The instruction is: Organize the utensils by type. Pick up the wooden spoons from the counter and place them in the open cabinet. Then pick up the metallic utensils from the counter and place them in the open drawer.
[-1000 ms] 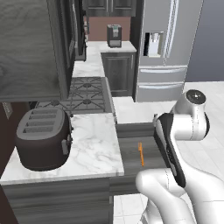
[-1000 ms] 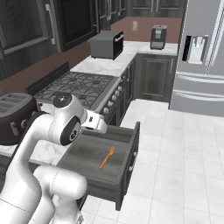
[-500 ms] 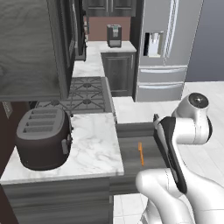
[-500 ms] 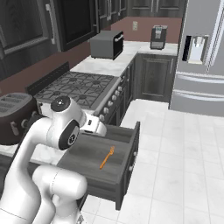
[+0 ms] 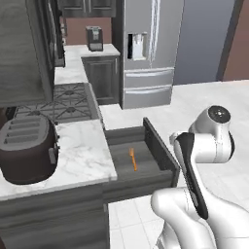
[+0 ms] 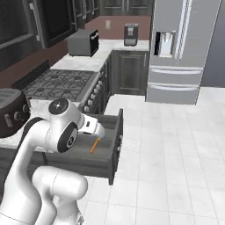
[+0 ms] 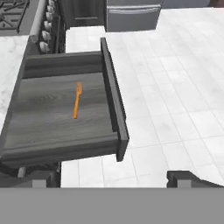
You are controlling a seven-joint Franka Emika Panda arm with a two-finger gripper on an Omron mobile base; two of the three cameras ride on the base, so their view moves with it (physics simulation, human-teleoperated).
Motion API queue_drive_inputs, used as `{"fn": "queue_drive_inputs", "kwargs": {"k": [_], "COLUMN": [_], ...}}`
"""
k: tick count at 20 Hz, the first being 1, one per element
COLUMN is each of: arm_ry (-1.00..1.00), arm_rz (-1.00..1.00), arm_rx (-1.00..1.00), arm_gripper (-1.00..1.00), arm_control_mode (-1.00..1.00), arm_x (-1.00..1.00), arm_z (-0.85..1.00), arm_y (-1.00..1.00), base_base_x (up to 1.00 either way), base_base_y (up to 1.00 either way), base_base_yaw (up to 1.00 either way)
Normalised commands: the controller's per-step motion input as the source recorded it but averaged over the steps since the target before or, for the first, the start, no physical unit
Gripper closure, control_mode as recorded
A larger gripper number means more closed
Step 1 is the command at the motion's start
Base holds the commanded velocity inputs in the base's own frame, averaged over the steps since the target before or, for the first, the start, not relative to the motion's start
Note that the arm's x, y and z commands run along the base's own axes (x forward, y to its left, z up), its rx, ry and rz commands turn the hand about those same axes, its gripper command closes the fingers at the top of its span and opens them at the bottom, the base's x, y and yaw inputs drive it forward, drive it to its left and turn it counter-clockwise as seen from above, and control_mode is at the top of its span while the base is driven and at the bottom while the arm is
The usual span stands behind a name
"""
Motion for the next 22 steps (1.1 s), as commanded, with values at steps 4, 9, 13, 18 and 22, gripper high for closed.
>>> {"fn": "queue_drive_inputs", "kwargs": {"k": [4,9,13,18,22], "arm_ry": [0.00,0.00,0.00,0.00,0.00], "arm_rz": [0.00,0.00,0.00,0.00,0.00], "arm_rx": [0.00,0.00,0.00,0.00,0.00], "arm_gripper": [-1.00,-1.00,-1.00,-1.00,-1.00], "arm_control_mode": [1.00,1.00,1.00,1.00,1.00], "arm_x": [0.00,0.00,0.00,0.00,0.00], "arm_z": [0.00,0.00,0.00,0.00,0.00], "arm_y": [0.00,0.00,0.00,0.00,0.00], "base_base_x": [-0.02,0.00,0.00,0.00,0.00], "base_base_y": [0.00,0.00,0.00,0.00,0.00], "base_base_yaw": [-1.00,-1.00,-1.00,-1.00,-1.00]}}
